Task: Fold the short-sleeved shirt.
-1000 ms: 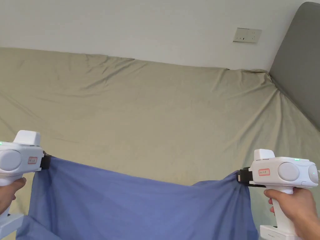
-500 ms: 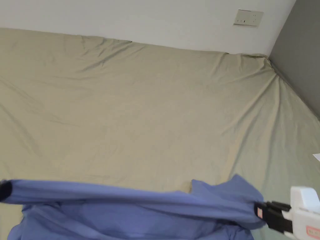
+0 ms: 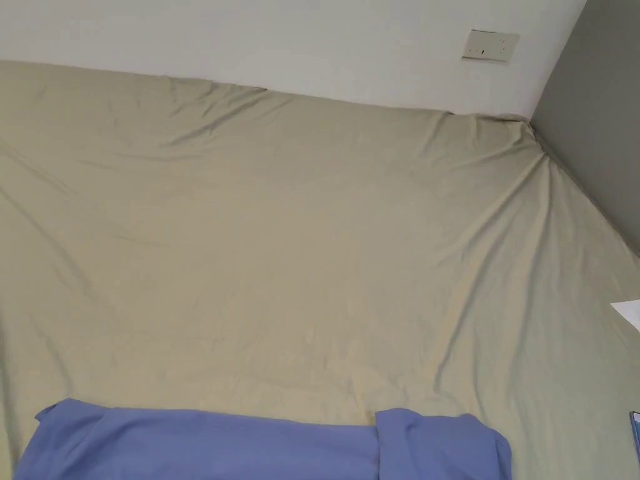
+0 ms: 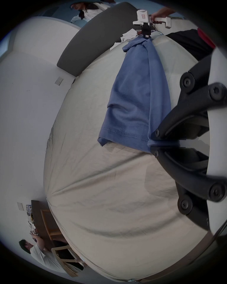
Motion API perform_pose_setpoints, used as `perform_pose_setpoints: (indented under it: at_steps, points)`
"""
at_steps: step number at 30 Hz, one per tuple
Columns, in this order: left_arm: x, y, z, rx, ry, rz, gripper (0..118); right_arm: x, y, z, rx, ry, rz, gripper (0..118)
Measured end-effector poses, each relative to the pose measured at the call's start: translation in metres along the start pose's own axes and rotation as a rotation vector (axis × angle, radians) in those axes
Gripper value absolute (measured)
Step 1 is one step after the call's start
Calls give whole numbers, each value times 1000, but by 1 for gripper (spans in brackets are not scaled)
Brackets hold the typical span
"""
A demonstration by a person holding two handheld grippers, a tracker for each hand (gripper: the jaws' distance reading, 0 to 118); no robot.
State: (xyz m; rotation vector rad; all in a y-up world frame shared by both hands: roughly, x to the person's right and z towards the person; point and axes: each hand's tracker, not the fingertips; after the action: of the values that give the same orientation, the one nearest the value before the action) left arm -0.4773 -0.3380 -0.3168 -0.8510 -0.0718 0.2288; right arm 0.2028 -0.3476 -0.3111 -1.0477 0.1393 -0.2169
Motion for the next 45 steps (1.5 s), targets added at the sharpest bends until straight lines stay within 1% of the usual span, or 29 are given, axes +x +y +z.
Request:
perform_pose_setpoints:
  at_steps: [1,2,3,4,5,6,7,8,9,10,11,12,13,14,15,16,17,18,19,20,21,22,23,24,26,27,31,42,45]
  points:
    - [2,1,-4,0,20,-14,49,-1,1,-1,1,-14,13,24]
    - [4,1,-5,-5,47,-31,76,-2,2,0,-2,-31,23,44]
    - [5,3,-5,-1,92,-34,102,-4,4,8,1,-99,36,77]
    - [3,7,1,8,74,1,114,-5,6,16,17,-156,30,99]
    - [0,12,11,42,16,73,118,-7,6,26,46,-164,26,114]
    - [-2,16,27,108,-49,131,118,-9,7,43,120,-146,18,118]
    - [1,22,46,185,-104,159,118,-13,7,65,208,-114,-16,118]
    - [6,28,60,223,-125,157,118,-19,7,80,275,-100,-48,118]
    - [15,34,78,269,-117,136,118,-29,5,100,372,-81,-88,118]
    - [27,37,98,327,-117,95,118,-42,3,118,466,-35,-98,118]
    - [36,41,113,364,-129,59,118,-54,2,133,527,-10,-99,118]
    - [49,43,132,398,-144,22,117,-70,-1,149,585,-9,-82,118]
    - [61,43,148,448,-145,12,115,-85,-4,162,638,-14,-81,117]
    - [71,39,160,503,-159,0,108,-96,-9,171,682,-4,-67,109]
    - [80,36,174,543,-191,-34,89,-111,-13,180,727,-4,-16,85]
    - [89,33,185,567,-186,-55,70,-124,-17,186,746,-25,18,57]
    - [98,29,191,585,-157,-65,45,-134,-20,189,754,-55,25,22]
    - [105,23,193,591,-113,-77,15,-145,-24,191,759,-108,58,1]
    - [112,20,196,575,-85,-103,1,-152,-27,191,758,-132,89,0]
    - [116,15,198,570,-48,-125,0,-156,-29,191,750,-103,92,0]
    - [120,10,200,565,-46,-149,0,-161,-33,191,758,-102,113,0]
    - [122,6,197,539,-29,-169,0,-167,-36,191,763,-149,144,0]
    - [125,3,196,525,14,-177,0,-167,-36,189,750,-178,153,0]
    - [127,-3,196,525,48,-204,0,-169,-38,188,751,-165,163,0]
    - [121,-13,188,505,46,-209,0,-173,-39,185,747,-203,181,0]
    - [121,-17,186,506,49,-215,0,-173,-38,183,743,-199,186,0]
    - [129,-21,181,502,81,-273,0,-169,-35,178,747,-209,181,0]
    - [126,-7,175,505,61,-257,0,-166,-33,180,736,-217,165,0]
    - [105,12,164,409,-48,-156,0,-167,-35,177,716,-195,156,0]
